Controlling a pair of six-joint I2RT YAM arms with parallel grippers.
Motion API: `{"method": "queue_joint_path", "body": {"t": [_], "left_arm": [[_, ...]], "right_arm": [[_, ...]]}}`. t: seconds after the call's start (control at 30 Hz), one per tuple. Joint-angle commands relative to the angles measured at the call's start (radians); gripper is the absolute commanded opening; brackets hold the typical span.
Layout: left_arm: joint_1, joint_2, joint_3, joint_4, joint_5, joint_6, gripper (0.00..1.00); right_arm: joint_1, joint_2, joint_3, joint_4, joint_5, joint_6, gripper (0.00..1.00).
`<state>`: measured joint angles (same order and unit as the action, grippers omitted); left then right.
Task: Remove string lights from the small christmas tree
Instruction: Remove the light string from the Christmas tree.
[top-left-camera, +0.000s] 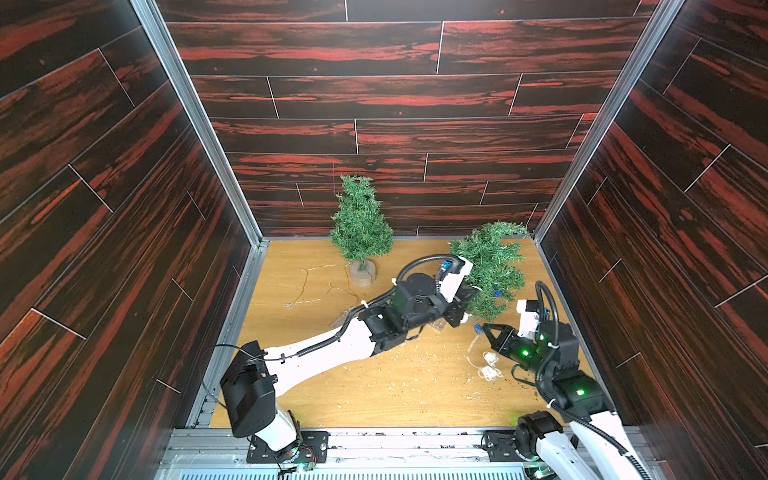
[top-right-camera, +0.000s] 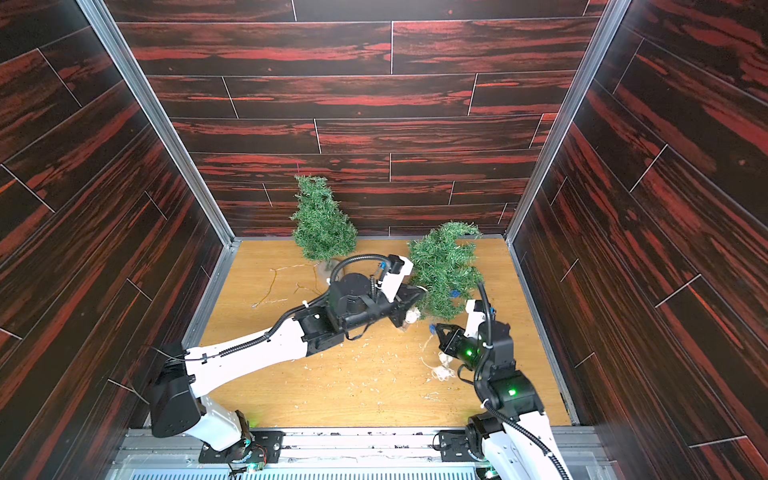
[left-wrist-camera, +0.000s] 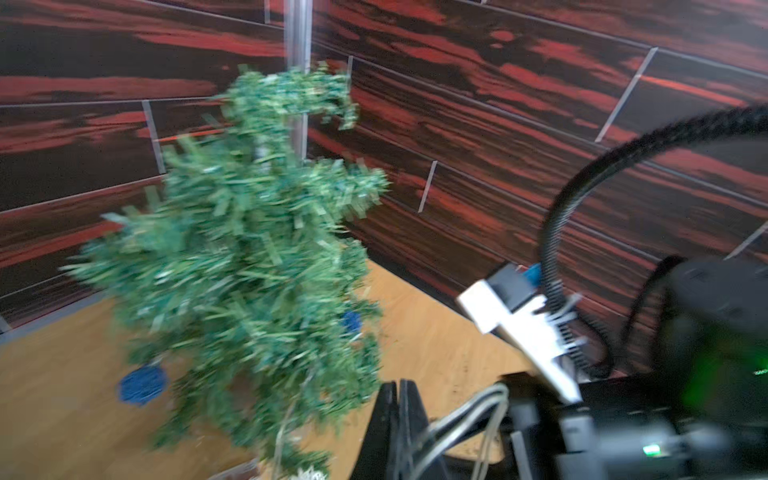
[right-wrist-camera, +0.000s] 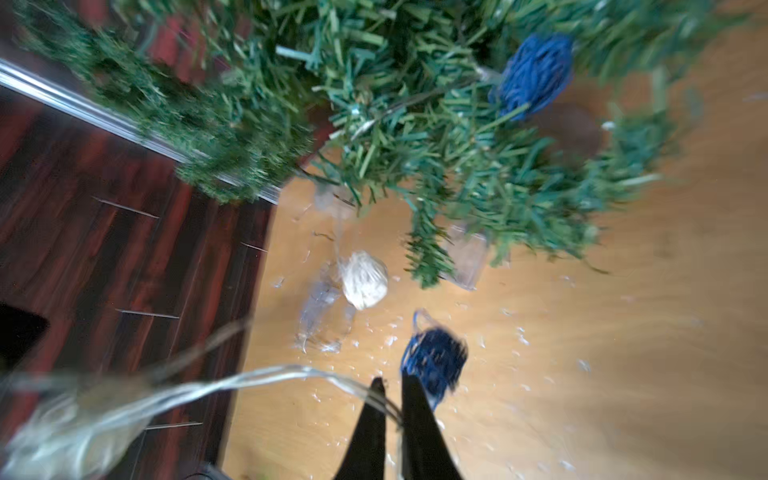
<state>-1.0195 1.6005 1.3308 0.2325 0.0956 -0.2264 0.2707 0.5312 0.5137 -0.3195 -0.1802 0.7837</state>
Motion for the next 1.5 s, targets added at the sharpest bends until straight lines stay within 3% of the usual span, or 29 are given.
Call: {"method": "queue_joint_path", "body": {"t": [0.0,0.17,0.33,0.8,1.2,1.37,1.47], "left_arm": [[-0.006,-0.014,0.035,0.002,-0.015,-0.025,0.01],[-0.035,-0.031,0.051,-0.024,-0.036,-0.027,0.01],[-0.048,-0.027,0.067,-0.036,-0.045,-0.030,0.01],[-0.049,0.012,0.108,-0.057,-0.044,-0.048,0.01],[-0.049,-0.002,0.063,-0.010,-0.047,-0.110,0.01],[-0.050,-0.013,0.054,0.001,-0.046,-0.122,0.01],[-0.049,-0.035,0.038,-0.002,-0.061,-0.105,0.01]], "right_arm": [[-0.001,0.007,-0.062,0.257,-0.067,0.146,0.20],[0.000,0.050,-0.137,0.458,-0.116,0.304,0.47],[0.001,0.069,-0.189,0.619,-0.159,0.388,0.59],[0.011,0.255,-0.289,1.086,-0.304,0.546,0.63],[0.074,0.471,-0.245,1.328,-0.255,0.629,0.66],[0.090,0.540,-0.256,1.426,-0.180,0.682,0.66],[0.091,0.530,-0.255,1.377,-0.176,0.659,0.66]]}}
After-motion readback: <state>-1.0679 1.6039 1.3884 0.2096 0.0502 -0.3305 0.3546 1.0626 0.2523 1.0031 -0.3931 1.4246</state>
